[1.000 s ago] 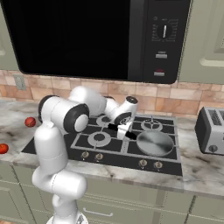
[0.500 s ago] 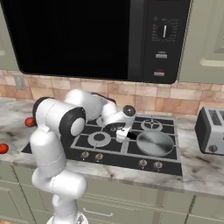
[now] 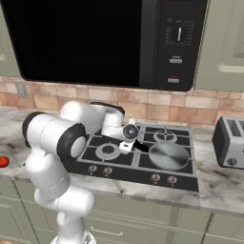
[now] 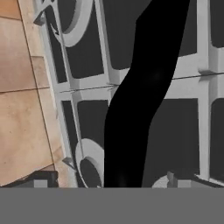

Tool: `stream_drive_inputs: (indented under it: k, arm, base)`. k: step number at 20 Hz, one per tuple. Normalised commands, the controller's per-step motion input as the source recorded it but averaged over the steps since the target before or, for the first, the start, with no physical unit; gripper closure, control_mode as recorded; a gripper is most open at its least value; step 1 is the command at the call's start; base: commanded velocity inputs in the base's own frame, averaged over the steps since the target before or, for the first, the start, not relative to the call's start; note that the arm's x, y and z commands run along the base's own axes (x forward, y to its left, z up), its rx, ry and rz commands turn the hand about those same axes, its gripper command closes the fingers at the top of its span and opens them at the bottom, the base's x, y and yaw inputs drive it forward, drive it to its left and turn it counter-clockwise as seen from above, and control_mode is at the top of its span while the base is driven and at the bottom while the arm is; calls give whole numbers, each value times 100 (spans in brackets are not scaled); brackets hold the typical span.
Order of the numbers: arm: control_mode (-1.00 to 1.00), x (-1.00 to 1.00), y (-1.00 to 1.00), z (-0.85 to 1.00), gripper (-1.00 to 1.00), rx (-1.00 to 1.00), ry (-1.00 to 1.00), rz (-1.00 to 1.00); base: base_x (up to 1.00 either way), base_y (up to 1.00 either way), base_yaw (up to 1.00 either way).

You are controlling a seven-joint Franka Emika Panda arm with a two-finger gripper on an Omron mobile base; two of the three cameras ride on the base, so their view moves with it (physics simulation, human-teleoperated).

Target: Place the pan on the front right burner on the stove. Then place the tomato and the onion in the pan and turn on the front right burner.

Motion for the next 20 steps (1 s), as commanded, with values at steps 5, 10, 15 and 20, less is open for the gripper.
stream_drive_inputs:
  k: [5,10,15,20]
  arm:
    - [-100,0,37,85,-100,-7,1,0]
    - [-100,0,65,100,-100,-16,8,0]
    - [-100,0,68,94,-100,-16,13,0]
    - [-100,0,65,72,-100,-14,23,0]
  base:
    - [0,0,0]
    - [0,0,0]
    - [0,0,0]
    - [0,0,0]
